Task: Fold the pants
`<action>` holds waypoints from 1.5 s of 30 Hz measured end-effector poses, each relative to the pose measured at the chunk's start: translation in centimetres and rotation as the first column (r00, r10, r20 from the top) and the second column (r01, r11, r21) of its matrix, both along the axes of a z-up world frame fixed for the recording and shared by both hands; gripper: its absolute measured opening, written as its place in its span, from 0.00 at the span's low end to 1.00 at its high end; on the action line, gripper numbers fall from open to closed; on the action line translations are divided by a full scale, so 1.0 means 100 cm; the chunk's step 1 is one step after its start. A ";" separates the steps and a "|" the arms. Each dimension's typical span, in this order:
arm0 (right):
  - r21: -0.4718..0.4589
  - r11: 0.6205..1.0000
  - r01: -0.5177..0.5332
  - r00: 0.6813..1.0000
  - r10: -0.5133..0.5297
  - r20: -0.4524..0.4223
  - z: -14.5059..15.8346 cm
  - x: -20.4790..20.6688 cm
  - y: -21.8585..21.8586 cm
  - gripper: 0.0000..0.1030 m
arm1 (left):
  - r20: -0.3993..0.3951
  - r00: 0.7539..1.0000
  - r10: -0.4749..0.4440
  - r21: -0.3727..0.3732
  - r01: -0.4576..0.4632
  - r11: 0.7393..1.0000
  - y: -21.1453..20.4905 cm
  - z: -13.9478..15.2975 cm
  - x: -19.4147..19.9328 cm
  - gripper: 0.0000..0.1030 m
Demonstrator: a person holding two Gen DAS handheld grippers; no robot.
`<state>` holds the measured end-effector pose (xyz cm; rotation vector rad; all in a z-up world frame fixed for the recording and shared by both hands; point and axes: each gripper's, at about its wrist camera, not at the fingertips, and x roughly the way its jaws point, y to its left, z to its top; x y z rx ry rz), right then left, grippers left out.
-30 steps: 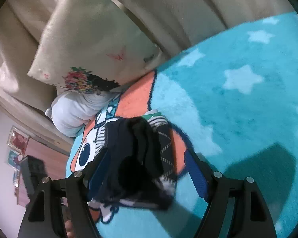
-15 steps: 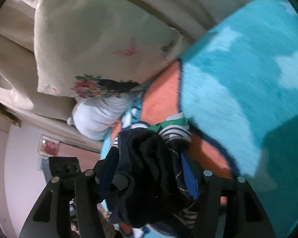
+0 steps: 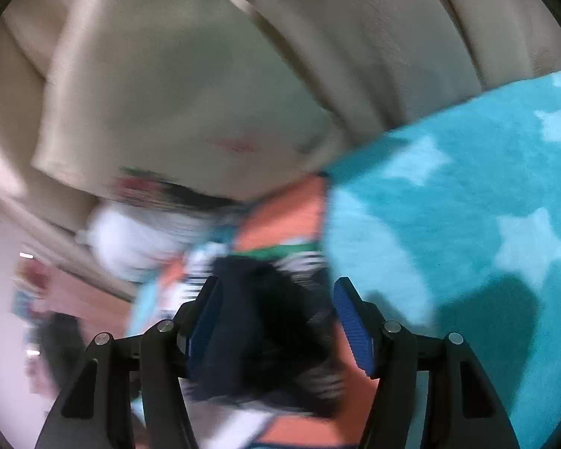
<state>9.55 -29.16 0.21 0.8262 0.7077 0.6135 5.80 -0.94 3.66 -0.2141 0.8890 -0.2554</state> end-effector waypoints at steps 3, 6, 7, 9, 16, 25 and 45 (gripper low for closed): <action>0.175 0.979 -0.107 0.994 0.105 0.023 -0.002 -0.008 0.010 0.73 | -0.031 0.999 -0.019 -0.009 0.019 1.000 -0.007 -0.012 -0.008 0.63; 0.156 0.980 -0.123 0.991 0.129 -0.031 -0.020 -0.004 0.025 0.73 | -0.062 0.998 -0.015 0.030 0.017 0.999 -0.015 -0.028 -0.005 0.63; 0.116 0.989 -0.096 0.992 0.105 -0.073 -0.029 0.000 0.026 0.73 | -0.047 0.999 -0.014 0.042 0.016 0.999 -0.016 -0.027 -0.008 0.64; 0.046 0.999 -0.029 0.993 0.034 -0.109 -0.045 0.002 0.021 0.72 | -0.038 0.999 -0.029 0.030 0.030 0.999 -0.016 -0.022 -0.008 0.65; -0.091 0.988 0.127 0.988 -0.134 -0.078 -0.033 -0.022 0.001 0.74 | 0.018 1.000 0.003 0.039 -0.004 0.999 -0.004 -0.003 -0.036 0.74; -0.247 0.958 0.145 0.989 -0.146 0.017 -0.024 -0.063 0.020 0.75 | 0.271 0.939 0.211 0.191 -0.267 0.945 0.015 0.027 -0.075 0.84; -0.320 0.937 0.142 0.990 -0.126 0.071 -0.021 -0.106 0.043 0.75 | 0.600 0.784 0.159 0.183 -0.328 0.927 -0.001 0.084 -0.158 1.00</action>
